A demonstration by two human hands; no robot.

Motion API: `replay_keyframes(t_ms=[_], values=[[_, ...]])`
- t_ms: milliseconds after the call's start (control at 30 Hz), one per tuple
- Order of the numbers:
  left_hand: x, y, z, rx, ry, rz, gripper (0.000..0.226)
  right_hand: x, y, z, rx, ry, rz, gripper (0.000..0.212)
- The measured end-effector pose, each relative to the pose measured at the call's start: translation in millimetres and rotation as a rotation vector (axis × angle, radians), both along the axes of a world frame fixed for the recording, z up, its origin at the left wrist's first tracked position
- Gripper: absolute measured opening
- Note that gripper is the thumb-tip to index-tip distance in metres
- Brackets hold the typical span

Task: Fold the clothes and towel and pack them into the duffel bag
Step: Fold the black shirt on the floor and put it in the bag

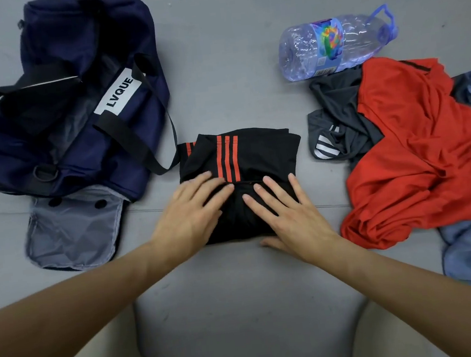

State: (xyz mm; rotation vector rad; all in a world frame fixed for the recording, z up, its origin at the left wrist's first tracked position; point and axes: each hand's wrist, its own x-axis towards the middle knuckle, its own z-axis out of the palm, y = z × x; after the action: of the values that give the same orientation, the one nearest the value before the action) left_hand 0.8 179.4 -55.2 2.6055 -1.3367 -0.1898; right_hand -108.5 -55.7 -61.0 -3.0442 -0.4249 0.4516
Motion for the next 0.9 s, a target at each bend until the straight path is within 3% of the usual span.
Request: replay_keyframes(t_ms=[67, 167, 267, 367, 667, 767, 900], values=[[-8.3, -0.5, -6.8, -0.001, 0.006, -0.113, 0.053, 1.8, -1.6, -5.1, 0.003, 0.032, -0.002, 0.11], [-20.6, 5.8, -19.0, 0.162, 0.137, -0.132, 0.079, 2.4, -4.8, -12.5, 0.042, 0.07, -0.016, 0.113], [-15.7, 17.2, -24.1, 0.249, 0.197, -0.129, 0.097, 3.7, -9.0, -18.8, 0.087, 0.097, -0.033, 0.108], [-8.0, 18.7, -23.8, 0.276, 0.209, -0.13, 0.101, 5.5, -9.6, -19.8, 0.131, 0.095, -0.051, 0.098], [-5.8, 7.6, 8.9, 0.015, 0.46, 0.101, 0.072, 5.1, -11.7, 11.3, 0.381, 0.172, -0.223, 0.076], [-3.2, 3.1, 19.2, -0.031, 0.596, 0.267, 0.061, 0.3, -19.6, 24.7, 0.478, 0.241, -0.308, 0.083], [6.7, -2.6, 21.5, -0.044, 0.719, 0.359, 0.054, -7.3, -21.6, 23.1, 0.391, 0.251, -0.21, 0.092]])
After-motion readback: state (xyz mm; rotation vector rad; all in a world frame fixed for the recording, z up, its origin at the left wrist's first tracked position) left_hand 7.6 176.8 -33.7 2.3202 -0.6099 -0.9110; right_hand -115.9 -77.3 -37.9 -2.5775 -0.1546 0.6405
